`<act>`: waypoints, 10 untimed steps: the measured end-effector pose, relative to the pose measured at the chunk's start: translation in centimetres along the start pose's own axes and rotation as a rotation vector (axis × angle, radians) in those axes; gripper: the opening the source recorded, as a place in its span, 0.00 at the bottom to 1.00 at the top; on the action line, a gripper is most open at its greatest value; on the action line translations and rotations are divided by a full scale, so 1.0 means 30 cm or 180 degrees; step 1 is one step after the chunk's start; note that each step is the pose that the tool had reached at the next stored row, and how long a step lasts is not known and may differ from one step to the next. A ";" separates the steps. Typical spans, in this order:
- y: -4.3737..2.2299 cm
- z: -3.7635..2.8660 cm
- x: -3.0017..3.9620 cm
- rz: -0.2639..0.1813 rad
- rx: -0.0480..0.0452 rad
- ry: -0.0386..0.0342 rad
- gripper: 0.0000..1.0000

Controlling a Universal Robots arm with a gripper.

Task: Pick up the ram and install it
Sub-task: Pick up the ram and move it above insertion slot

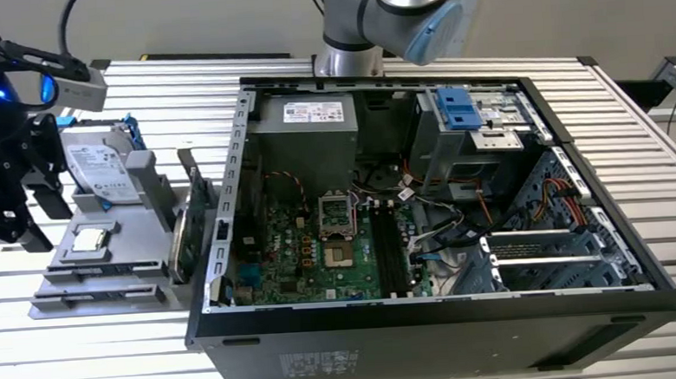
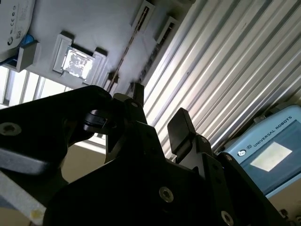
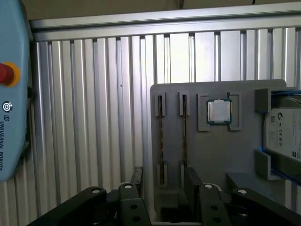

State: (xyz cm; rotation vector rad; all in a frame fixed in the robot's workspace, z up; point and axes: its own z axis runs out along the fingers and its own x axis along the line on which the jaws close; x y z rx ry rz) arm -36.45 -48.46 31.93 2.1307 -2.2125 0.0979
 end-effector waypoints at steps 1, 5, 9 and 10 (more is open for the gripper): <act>0.000 0.002 0.000 0.0000 0.0000 0.0000 1.00; 0.000 0.011 -0.001 0.0000 0.0001 -0.0001 1.00; 0.001 0.018 -0.002 0.0001 0.0010 -0.0051 1.00; 0.001 0.020 -0.002 0.0001 0.0014 -0.0071 1.00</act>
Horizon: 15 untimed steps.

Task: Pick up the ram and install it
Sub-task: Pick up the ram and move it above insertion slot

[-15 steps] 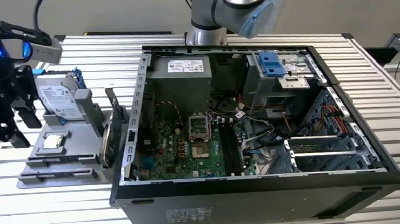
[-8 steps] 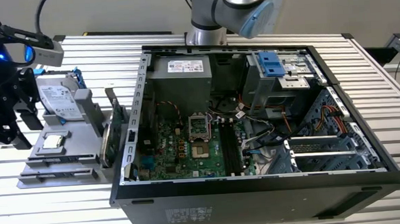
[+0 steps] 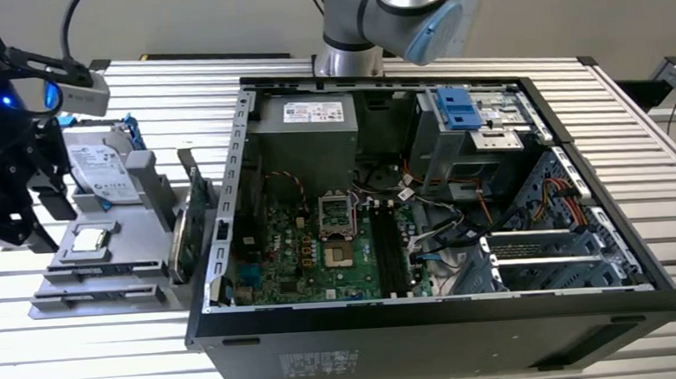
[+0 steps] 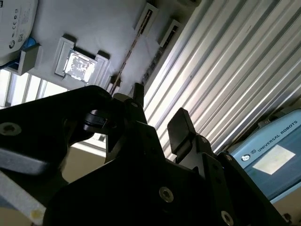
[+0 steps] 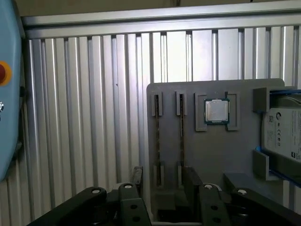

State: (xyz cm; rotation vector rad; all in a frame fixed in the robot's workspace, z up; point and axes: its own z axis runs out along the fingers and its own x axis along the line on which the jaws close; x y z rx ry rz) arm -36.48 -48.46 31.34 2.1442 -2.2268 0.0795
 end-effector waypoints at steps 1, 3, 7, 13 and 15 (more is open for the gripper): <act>0.000 0.002 0.000 0.0000 0.0003 -0.0022 1.00; 0.001 0.004 0.002 -0.0002 0.0007 -0.0067 1.00; 0.001 0.008 0.016 -0.0011 0.0007 -0.0166 1.00; 0.001 0.015 0.023 -0.0035 -0.0014 -0.0182 1.00; 0.001 0.017 0.024 -0.0046 -0.0032 -0.0182 1.00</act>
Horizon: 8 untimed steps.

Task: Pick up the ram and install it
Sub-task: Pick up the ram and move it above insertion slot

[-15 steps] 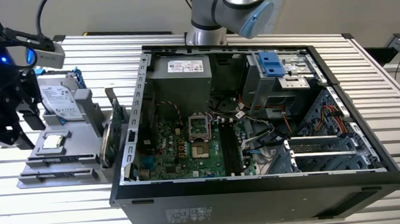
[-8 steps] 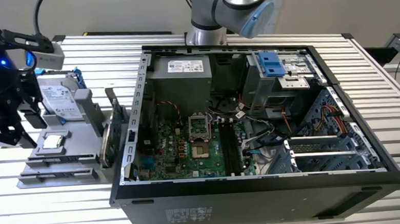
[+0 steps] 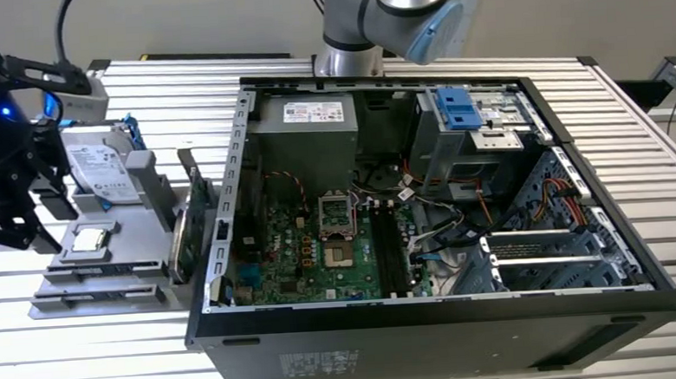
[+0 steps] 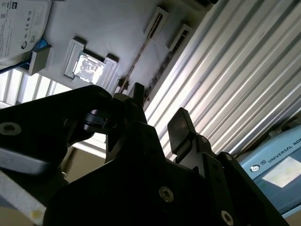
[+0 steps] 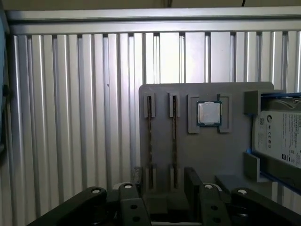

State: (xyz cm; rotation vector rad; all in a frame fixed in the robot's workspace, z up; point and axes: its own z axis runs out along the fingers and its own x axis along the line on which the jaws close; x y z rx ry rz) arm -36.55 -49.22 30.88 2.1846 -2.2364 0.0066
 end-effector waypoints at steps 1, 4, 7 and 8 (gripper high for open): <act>0.000 0.001 0.000 -0.0007 -0.0002 0.0001 1.00; 0.000 0.006 0.002 -0.0029 -0.0003 0.0000 1.00; 0.000 0.012 0.004 -0.0057 -0.0002 -0.0001 1.00; 0.000 0.014 0.004 -0.0068 -0.0002 -0.0001 1.00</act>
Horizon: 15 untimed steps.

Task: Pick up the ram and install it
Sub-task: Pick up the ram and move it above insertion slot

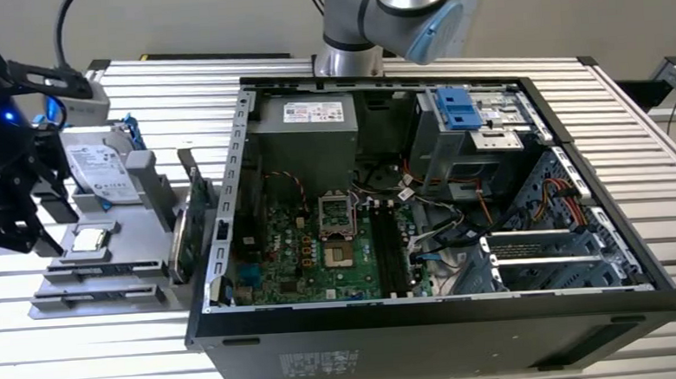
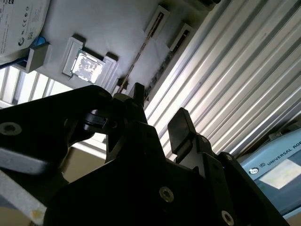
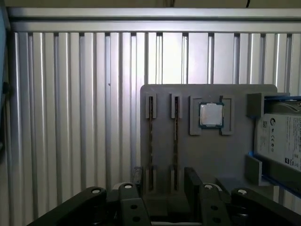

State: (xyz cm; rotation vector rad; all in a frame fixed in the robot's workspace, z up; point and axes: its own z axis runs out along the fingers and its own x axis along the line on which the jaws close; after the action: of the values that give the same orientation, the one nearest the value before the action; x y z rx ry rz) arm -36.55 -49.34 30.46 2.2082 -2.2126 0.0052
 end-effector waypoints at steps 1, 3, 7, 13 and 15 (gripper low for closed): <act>0.000 0.002 0.000 -0.0011 0.0000 0.0000 1.00; 0.000 0.004 0.000 -0.0028 0.0000 0.0001 1.00; 0.000 0.011 0.001 -0.0052 0.0001 0.0001 1.00; 0.000 0.019 0.004 -0.0061 0.0001 0.0001 1.00; 0.000 0.024 0.006 -0.0061 0.0001 0.0000 1.00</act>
State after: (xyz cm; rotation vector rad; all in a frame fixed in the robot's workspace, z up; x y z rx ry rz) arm -36.54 -49.52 29.73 2.2294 -2.1915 0.0056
